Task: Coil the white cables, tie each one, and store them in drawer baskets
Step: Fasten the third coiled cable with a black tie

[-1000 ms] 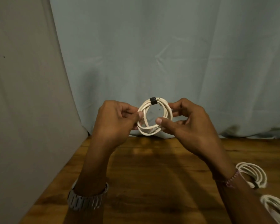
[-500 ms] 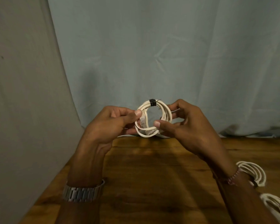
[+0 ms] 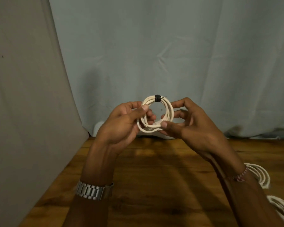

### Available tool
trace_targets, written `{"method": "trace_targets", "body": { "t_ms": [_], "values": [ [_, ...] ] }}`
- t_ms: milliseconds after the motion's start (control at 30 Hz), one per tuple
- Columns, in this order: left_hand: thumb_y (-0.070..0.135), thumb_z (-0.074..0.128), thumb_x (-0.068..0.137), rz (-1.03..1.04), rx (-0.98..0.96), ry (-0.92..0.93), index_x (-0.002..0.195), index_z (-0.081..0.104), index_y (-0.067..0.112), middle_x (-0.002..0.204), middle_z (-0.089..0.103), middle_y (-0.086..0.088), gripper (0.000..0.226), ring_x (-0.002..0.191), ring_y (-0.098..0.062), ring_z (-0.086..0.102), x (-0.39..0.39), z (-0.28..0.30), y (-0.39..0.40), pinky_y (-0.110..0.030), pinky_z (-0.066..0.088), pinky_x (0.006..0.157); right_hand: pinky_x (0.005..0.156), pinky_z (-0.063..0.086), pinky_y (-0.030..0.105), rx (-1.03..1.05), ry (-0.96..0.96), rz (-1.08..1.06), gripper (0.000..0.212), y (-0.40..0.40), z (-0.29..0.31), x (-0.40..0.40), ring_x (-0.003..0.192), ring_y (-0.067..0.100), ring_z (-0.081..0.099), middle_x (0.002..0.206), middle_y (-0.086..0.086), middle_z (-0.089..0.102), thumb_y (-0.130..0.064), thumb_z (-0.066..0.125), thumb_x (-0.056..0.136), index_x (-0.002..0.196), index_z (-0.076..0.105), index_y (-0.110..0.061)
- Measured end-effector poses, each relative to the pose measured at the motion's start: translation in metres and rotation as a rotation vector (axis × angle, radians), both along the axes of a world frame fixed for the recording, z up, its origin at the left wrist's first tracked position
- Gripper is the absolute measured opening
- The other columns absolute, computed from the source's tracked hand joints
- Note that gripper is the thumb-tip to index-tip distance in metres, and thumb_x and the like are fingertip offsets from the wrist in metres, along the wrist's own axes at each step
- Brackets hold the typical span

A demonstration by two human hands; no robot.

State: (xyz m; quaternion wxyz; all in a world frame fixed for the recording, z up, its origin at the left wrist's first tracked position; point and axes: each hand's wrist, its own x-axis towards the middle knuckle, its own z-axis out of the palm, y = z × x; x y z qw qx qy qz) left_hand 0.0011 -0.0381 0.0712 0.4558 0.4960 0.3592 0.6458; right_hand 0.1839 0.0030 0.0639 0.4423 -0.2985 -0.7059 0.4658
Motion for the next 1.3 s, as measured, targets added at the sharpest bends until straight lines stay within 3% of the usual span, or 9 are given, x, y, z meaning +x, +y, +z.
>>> {"method": "trace_targets", "body": {
  "t_ms": [167,367,467,567,700,867,1000,1100,1300],
  "values": [
    [0.002,0.038,0.105,0.005,0.010,-0.069,0.113,0.053,0.000,0.074,0.049,-0.006,0.017,0.066,-0.013,0.046,0.006,0.000,0.005,-0.022,0.049,0.058,0.081,0.063,0.039,-0.030,0.037,0.043,0.041,0.002,-0.001,-0.003,0.089,0.021,0.077,0.109,0.009,0.072,-0.009,0.074,0.089,0.124,0.057,-0.021],
    [0.031,0.046,0.106,0.268,0.054,0.363,0.112,0.065,0.008,0.064,0.054,0.013,0.030,0.062,-0.004,0.049,0.026,-0.008,0.006,-0.022,0.043,0.059,0.088,0.059,0.050,0.109,-0.100,-0.120,0.050,0.002,-0.020,-0.026,0.092,0.017,0.072,0.100,0.004,0.071,-0.070,0.039,0.094,0.120,0.052,-0.029],
    [0.051,0.045,0.099,0.263,0.072,0.363,0.100,0.070,0.009,0.056,0.046,0.015,0.049,0.055,-0.002,0.044,0.032,-0.007,0.005,-0.019,0.041,0.056,0.087,0.055,0.055,0.121,-0.045,-0.184,0.044,0.007,-0.030,-0.032,0.092,0.023,0.068,0.097,0.005,0.068,-0.060,0.037,0.101,0.120,0.055,-0.025],
    [0.040,0.051,0.102,0.196,-0.025,0.095,0.088,0.065,0.005,0.054,0.042,0.006,0.041,0.048,-0.007,0.044,0.029,-0.005,0.007,-0.021,0.046,0.051,0.090,0.055,0.058,0.009,0.122,-0.064,0.043,0.012,-0.033,-0.035,0.085,0.028,0.066,0.085,0.004,0.065,-0.054,0.047,0.100,0.105,0.061,-0.014],
    [0.019,0.051,0.102,-0.026,-0.050,-0.256,0.089,0.062,-0.002,0.056,0.055,-0.002,0.027,0.049,-0.011,0.058,0.030,-0.008,0.014,-0.025,0.057,0.054,0.075,0.057,0.037,-0.230,0.549,0.075,0.027,0.015,-0.027,-0.036,0.072,0.022,0.062,0.083,0.016,0.062,-0.020,0.055,0.103,0.102,0.063,0.005],
    [0.026,0.052,0.101,-0.046,-0.056,-0.359,0.093,0.060,-0.002,0.049,0.039,0.006,0.030,0.039,-0.004,0.035,0.033,-0.021,0.027,-0.019,0.045,0.048,0.059,0.058,0.027,-0.420,0.754,0.182,0.021,0.007,-0.024,-0.034,0.060,0.012,0.058,0.063,0.002,0.060,-0.014,0.050,0.103,0.094,0.064,0.000],
    [0.051,0.048,0.101,0.122,-0.124,-0.204,0.077,0.059,0.004,0.049,0.029,0.004,0.054,0.034,-0.005,0.026,0.042,-0.024,0.031,-0.018,0.028,0.035,0.056,0.037,0.023,-0.425,0.718,0.112,0.032,0.004,-0.033,-0.033,0.052,0.008,0.034,0.056,-0.005,0.040,-0.027,0.045,0.107,0.098,0.064,-0.002],
    [0.061,0.038,0.101,0.361,-0.161,0.022,0.065,0.061,0.007,0.044,0.043,0.003,0.069,0.033,-0.008,0.038,0.062,-0.023,0.026,-0.017,0.031,0.035,0.045,0.033,0.021,-0.372,0.524,-0.113,0.059,-0.003,-0.036,-0.038,0.043,0.006,0.032,0.050,-0.006,0.037,-0.059,0.035,0.103,0.080,0.062,-0.012],
    [0.039,0.029,0.107,0.675,-0.073,0.273,0.058,0.056,0.015,0.062,0.062,-0.003,0.061,0.067,-0.025,0.059,0.084,-0.034,0.036,-0.040,0.046,0.070,0.064,0.047,0.038,-0.180,0.318,-0.545,0.070,0.010,-0.041,-0.052,0.063,0.021,0.061,0.058,-0.001,0.062,-0.056,0.025,0.105,0.060,0.060,-0.016]
  ]
}}
